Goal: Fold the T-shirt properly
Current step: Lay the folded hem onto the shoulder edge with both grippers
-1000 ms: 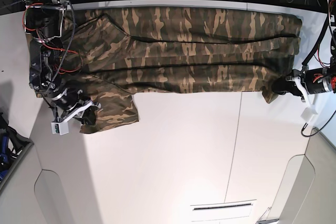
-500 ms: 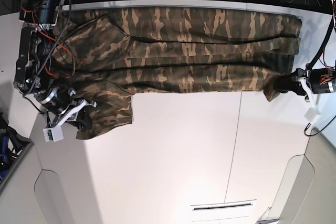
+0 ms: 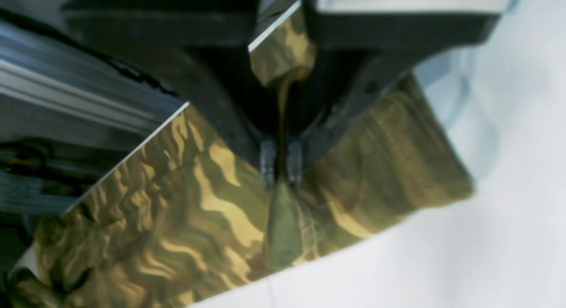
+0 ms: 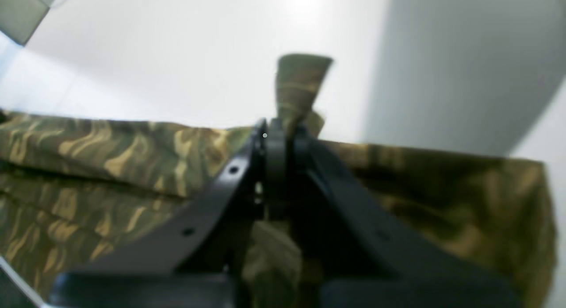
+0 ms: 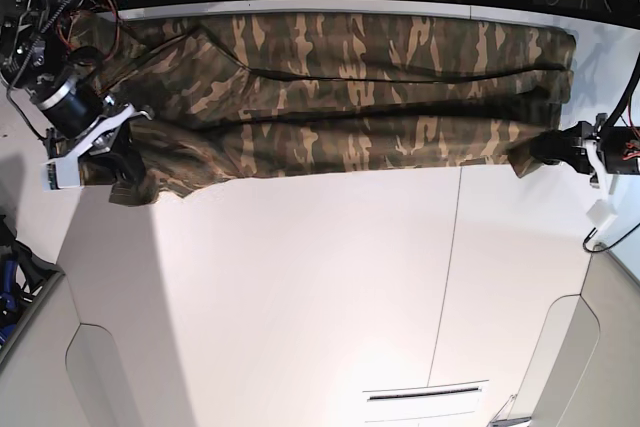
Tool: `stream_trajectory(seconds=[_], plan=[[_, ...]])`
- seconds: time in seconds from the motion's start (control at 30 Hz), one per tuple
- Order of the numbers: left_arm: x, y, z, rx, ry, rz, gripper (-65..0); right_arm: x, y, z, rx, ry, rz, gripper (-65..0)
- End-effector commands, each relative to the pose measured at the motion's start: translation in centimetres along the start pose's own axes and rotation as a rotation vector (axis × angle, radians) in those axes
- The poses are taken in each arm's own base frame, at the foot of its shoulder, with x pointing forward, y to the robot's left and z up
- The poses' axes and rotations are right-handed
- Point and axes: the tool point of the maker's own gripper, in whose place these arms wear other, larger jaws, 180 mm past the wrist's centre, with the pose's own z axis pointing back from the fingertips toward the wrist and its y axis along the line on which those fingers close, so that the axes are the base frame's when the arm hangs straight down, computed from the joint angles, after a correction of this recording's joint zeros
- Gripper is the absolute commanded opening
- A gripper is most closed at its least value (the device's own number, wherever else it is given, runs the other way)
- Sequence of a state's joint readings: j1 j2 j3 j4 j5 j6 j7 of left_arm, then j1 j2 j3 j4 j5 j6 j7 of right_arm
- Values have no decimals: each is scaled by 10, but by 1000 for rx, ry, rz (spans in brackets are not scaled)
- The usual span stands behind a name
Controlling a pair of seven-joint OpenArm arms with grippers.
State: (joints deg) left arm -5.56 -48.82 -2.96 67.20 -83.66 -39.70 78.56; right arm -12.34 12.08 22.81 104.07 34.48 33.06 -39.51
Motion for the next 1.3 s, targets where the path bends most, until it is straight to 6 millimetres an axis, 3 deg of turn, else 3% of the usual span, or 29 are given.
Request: stream_trajectory(seconds=[0.0,0.2,0.43,0.73,0.77,0.87,0.93,1.07,1.27], plan=[[15,0,16,14,-37,-30,-650,11,1,8,10,-40,4,-650],[10,3,21,27,-5,-32,-650,-4,-2,33,-9,-19,-48,-650],[9,3,21,29,-1,-31,-650,-34,-3,47,-29,51,-85,-650],[-26,8,12,25,68,18,-650,-63,-6,52,-40,152,-119,-650],[-31,9,11,25,78,25,-650,-65,-7,51,-42,156,-126,-619],[-38,9,10,24,92,34,-650,-69,-9,51,-44,162,-135,-412],[-39,9,10,24,93,35,-553,-68,-8,51,-42,160,-136,-346],[-39,9,10,24,93,35,-337,-65,-7,50,-32,146,-147,-342],[-37,10,11,25,90,33,-317,-53,-1,51,2,95,-181,-342]])
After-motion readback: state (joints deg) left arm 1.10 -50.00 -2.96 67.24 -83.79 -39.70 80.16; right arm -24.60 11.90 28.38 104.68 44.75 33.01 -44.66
